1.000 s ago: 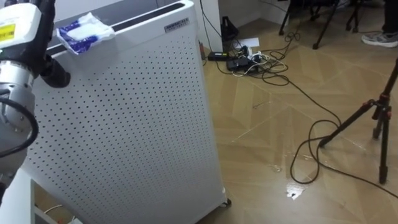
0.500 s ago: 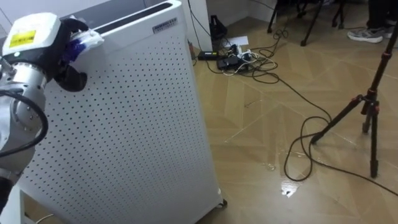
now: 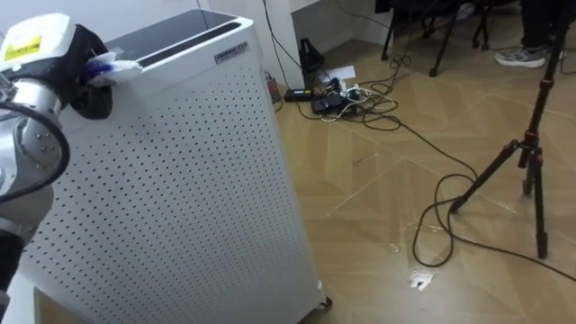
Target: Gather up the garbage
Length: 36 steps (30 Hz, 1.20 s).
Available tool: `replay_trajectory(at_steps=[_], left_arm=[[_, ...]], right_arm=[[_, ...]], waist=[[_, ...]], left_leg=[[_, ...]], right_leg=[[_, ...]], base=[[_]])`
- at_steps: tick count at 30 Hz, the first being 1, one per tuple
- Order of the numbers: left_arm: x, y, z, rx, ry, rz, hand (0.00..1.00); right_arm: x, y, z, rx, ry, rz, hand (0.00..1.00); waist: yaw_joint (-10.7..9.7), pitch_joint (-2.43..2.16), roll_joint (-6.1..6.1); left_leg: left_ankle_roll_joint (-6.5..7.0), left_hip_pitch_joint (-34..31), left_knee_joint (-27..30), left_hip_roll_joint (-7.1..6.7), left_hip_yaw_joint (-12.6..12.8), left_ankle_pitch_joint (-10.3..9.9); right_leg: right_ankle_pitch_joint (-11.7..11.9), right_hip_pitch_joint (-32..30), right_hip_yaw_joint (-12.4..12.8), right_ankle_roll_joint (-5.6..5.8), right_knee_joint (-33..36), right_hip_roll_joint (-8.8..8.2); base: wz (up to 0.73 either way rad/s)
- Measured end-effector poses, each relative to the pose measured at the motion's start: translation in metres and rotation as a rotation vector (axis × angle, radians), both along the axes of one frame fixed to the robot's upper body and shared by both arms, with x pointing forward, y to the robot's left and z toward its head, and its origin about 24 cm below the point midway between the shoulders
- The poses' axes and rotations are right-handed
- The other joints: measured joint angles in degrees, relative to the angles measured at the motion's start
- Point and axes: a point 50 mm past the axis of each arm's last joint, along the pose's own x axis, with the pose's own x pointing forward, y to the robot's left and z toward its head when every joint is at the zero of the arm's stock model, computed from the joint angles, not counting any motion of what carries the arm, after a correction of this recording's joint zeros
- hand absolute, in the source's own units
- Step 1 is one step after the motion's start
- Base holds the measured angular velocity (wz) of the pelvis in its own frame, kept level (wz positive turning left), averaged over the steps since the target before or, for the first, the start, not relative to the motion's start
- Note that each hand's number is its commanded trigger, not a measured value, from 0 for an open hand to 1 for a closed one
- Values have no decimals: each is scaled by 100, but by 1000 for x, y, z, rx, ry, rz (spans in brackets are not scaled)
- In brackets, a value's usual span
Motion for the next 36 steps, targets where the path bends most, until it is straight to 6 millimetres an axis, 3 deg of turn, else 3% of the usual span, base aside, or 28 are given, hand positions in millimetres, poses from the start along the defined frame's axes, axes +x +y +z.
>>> replay_trajectory(at_steps=[14,17,19,24,27,30,36], left_arm=[[-2,-4,7,3,-47,-21,100],[-4,-11,12,-3,-82,-58,100],[-6,-18,19,-27,-117,-100,100],[-21,-66,15,-53,-199,-314,100],[-45,-111,5,-60,-212,-539,100],[-61,-138,7,-78,-247,-695,100],[-86,-156,24,-158,-334,-887,100]], right_arm=[[3,1,1,-13,-31,-26,100],[4,0,2,-16,-38,-24,100],[6,1,3,-12,-51,-20,100],[10,11,5,13,-86,31,100],[17,22,9,40,-124,84,100],[18,27,10,59,-142,109,100],[21,31,11,79,-162,116,100]], waist=[[65,29,-74],[70,21,-105],[76,-14,-82],[58,-32,-144],[123,-27,-163],[189,-30,-174],[243,-29,-176]], left_leg=[[-12,46,-59,-8,15,6],[-12,-3,-44,-9,-40,5],[-12,-68,-35,-9,-115,6],[-13,-111,-31,5,-232,8],[-13,-212,13,-2,-255,8],[-14,-226,36,-1,-253,8],[-14,-229,32,-6,-333,8]], right_leg=[[-75,-24,-30,-17,71,-8],[-67,-25,-62,-19,30,-8],[-39,-26,-114,-21,-34,-9],[-26,56,-283,-28,-44,-43],[-26,-41,-331,-27,-36,-61],[-26,-47,-366,-27,-35,-75],[-26,-4,-632,-27,-33,-101]], base=[[0],[9],[18],[14],[-1],[-2],[9]])
